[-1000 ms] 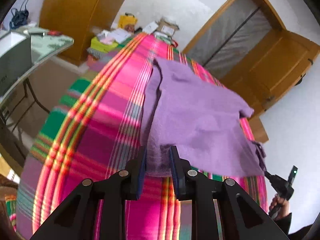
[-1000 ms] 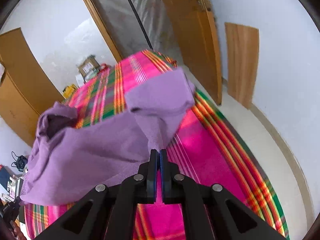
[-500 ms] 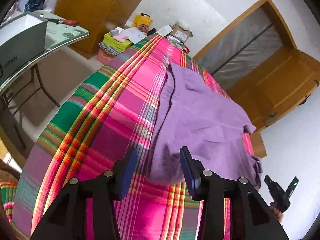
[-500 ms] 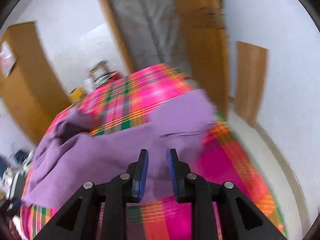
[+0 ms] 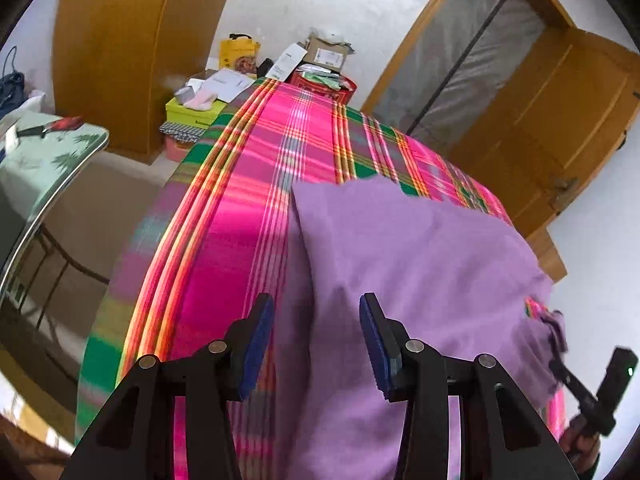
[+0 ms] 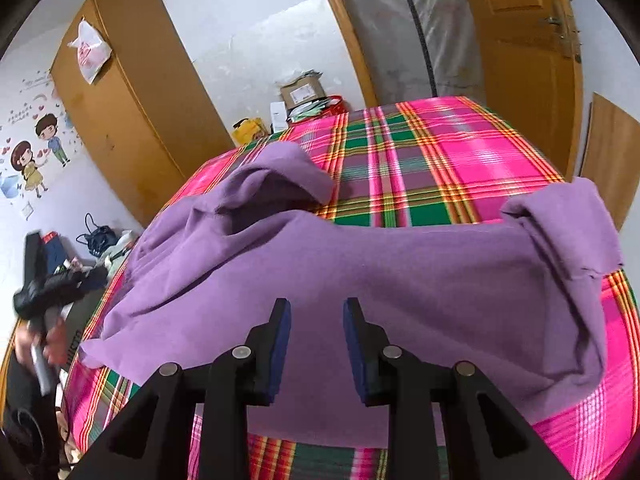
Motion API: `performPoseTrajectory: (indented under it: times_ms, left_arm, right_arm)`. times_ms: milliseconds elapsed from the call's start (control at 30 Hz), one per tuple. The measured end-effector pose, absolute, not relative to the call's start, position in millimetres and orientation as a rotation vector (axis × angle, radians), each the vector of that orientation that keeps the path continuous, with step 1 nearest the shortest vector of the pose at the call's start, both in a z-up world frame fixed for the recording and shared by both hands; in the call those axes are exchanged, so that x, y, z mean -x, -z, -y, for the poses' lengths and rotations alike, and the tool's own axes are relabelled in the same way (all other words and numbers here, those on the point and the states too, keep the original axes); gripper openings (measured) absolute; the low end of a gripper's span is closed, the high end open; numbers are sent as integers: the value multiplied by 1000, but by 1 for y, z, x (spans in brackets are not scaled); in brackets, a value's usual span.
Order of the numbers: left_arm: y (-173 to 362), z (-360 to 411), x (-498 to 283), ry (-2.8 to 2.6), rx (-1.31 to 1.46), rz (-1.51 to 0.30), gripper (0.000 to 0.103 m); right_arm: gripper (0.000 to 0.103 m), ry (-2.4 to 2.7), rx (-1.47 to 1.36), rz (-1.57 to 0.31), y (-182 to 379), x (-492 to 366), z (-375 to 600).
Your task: Fold clothes
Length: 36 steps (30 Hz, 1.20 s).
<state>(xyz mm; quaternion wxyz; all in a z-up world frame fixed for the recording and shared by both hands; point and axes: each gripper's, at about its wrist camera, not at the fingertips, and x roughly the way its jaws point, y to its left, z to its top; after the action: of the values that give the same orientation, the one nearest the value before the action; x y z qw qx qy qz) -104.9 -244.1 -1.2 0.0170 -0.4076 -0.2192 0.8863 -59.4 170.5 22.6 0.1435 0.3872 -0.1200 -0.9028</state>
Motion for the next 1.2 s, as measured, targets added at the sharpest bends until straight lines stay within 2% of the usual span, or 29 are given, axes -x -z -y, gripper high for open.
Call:
performPoseTrajectory:
  times_ms: [233, 400, 500, 700, 1000, 1067, 1200]
  left_arm:
    - [28, 256, 163, -2693, 1353, 769, 47]
    - [25, 245, 177, -2709, 1332, 665, 46]
    - [23, 232, 183, -2750, 1333, 521, 29]
    - [6, 230, 182, -2859, 1232, 409, 26]
    - [-25, 257, 203, -2913, 1133, 503, 27]
    - [-12, 262, 212, -2859, 1254, 539, 29]
    - [4, 271, 200, -2839, 1303, 617, 29]
  right_arm:
    - [28, 2598, -1155, 349, -16, 67, -170]
    - [28, 2597, -1167, 346, -15, 72, -170]
    - [28, 2586, -1178, 345, -11, 78, -167]
    - [28, 2573, -1179, 337, -10, 81, -162]
    - [28, 2583, -1187, 348, -9, 85, -165]
    - [28, 2580, -1186, 343, -11, 88, -164]
    - [29, 2595, -1163, 268, -22, 100, -160]
